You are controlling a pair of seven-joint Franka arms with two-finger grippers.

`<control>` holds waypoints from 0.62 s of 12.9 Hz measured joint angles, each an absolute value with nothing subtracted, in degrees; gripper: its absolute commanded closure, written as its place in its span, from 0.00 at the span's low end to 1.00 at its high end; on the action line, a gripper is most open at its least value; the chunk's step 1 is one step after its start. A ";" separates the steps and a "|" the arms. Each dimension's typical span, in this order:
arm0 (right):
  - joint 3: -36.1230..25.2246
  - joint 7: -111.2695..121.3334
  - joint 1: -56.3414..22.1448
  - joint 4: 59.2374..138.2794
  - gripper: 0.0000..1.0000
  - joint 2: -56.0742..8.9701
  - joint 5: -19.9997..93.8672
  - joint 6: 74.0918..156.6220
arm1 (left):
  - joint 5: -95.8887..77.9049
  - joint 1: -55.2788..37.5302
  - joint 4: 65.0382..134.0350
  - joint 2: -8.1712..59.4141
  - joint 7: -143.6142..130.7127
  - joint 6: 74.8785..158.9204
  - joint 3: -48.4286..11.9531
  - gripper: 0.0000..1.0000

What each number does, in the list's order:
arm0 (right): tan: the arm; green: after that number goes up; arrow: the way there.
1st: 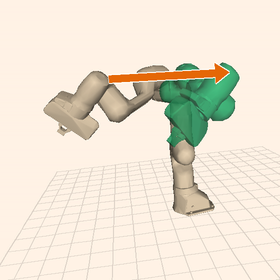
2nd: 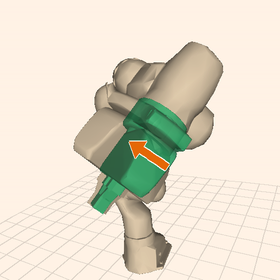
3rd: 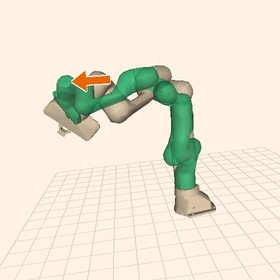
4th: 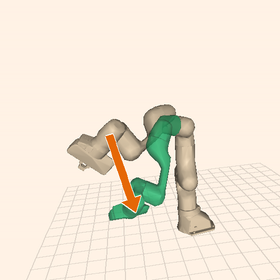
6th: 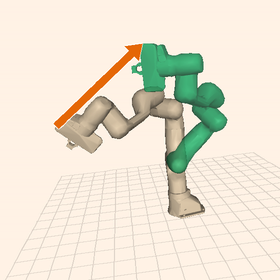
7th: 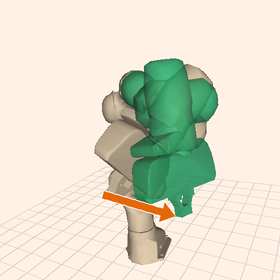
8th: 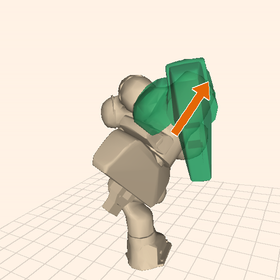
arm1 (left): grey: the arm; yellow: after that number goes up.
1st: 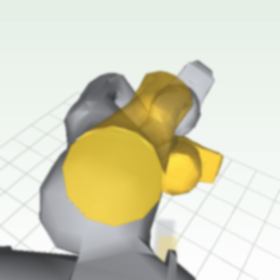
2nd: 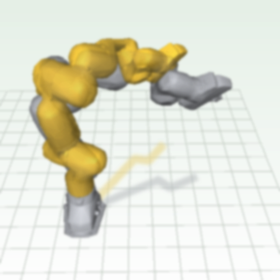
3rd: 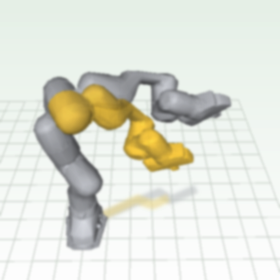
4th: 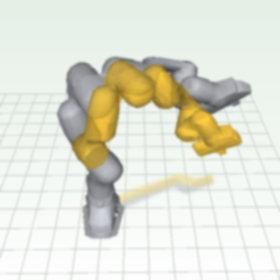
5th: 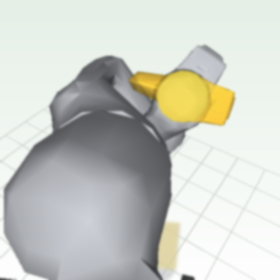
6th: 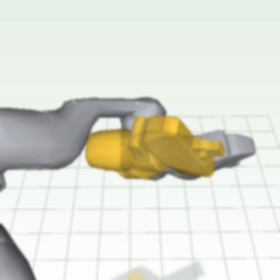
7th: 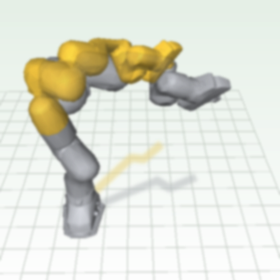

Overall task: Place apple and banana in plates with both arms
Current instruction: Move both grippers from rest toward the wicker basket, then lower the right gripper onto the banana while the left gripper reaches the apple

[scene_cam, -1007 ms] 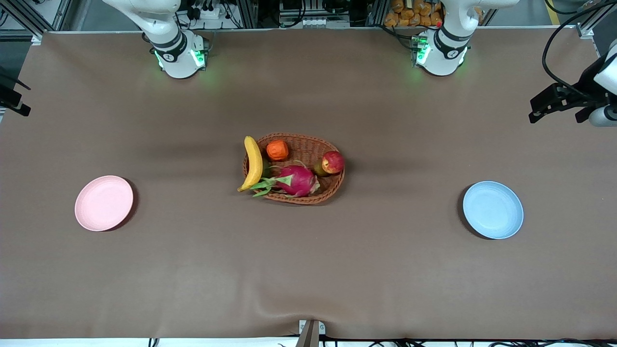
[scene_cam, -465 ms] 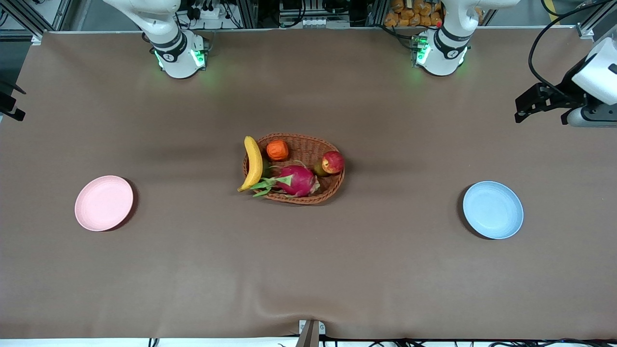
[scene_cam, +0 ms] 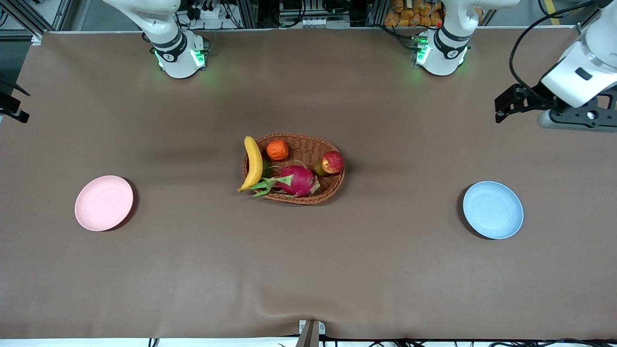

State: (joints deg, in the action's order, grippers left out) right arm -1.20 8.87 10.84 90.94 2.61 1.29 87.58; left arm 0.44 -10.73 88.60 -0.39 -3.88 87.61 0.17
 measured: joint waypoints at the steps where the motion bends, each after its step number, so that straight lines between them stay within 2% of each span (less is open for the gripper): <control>1: -1.13 8.88 9.86 91.04 0.00 2.33 1.30 87.30 | 0.44 -10.74 88.59 -0.34 -3.89 87.66 0.08 0.00; 5: -0.88 8.91 4.72 91.26 0.00 -0.81 1.35 87.11 | 0.44 -10.74 88.59 0.20 -3.89 87.67 -0.20 0.00; 8: -0.59 8.78 -2.44 91.27 0.00 -2.87 1.38 85.78 | 0.42 -10.81 88.60 0.61 -3.89 87.67 -1.04 0.00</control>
State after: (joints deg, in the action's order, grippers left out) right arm -0.59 8.78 -2.44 91.27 -2.87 1.38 85.78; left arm 0.42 -10.81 88.60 0.61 -3.89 87.67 -1.04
